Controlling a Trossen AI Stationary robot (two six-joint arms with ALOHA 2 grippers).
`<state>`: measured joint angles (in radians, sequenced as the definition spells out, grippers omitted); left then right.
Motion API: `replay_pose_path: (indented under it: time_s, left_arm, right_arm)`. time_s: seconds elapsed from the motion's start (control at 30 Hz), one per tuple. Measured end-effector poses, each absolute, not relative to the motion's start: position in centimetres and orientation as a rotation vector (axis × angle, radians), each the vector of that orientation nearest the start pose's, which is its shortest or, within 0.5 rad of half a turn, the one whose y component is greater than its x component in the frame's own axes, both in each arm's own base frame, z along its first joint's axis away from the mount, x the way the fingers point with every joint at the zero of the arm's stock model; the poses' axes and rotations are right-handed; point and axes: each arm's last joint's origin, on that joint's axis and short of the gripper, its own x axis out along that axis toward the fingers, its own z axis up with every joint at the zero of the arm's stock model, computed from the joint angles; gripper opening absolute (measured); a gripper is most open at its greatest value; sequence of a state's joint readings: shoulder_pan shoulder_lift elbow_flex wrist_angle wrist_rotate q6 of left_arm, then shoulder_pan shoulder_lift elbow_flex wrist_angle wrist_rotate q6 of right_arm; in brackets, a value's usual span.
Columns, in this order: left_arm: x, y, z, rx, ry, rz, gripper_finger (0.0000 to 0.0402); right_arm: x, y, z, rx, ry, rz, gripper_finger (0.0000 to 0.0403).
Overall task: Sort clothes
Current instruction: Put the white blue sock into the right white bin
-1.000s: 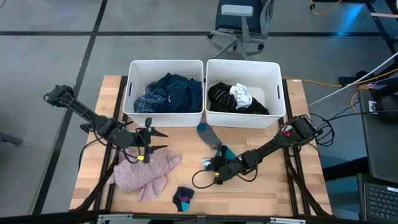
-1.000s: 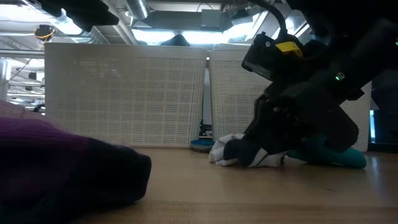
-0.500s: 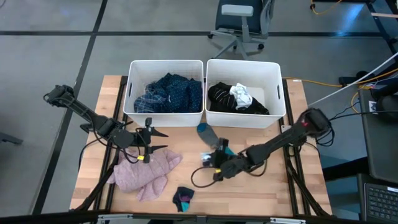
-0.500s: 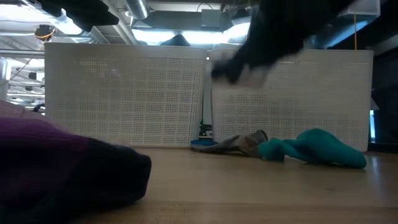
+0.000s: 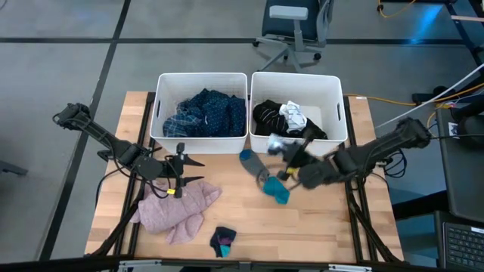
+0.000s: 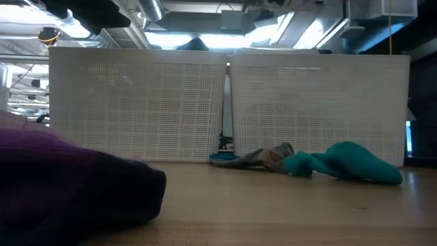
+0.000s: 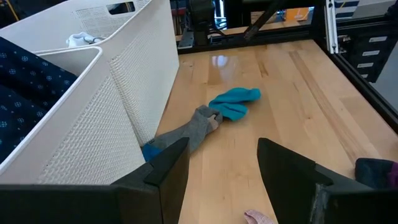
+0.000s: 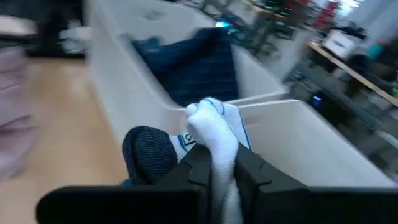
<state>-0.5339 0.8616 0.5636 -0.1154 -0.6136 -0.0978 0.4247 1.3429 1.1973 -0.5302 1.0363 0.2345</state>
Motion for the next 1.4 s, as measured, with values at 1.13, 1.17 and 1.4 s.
replay_pose_path:
  time_s: [1.13,1.17,1.4]
  left_arm:
    - [16.7,-7.9,25.3,0.13,0.343,0.095,0.018]
    - [16.7,-7.9,25.2,0.13,0.343,0.095,0.018]
    - [16.7,-7.9,25.3,0.129,0.343,0.095,0.018]
  right_arm:
    - [18.8,-8.3,27.2,0.325,0.854,-1.221,0.0046]
    - [18.8,-8.4,27.2,0.334,0.855,-1.218,0.0056]
    - [18.8,-8.3,27.2,0.35,0.864,-1.191,0.0172]
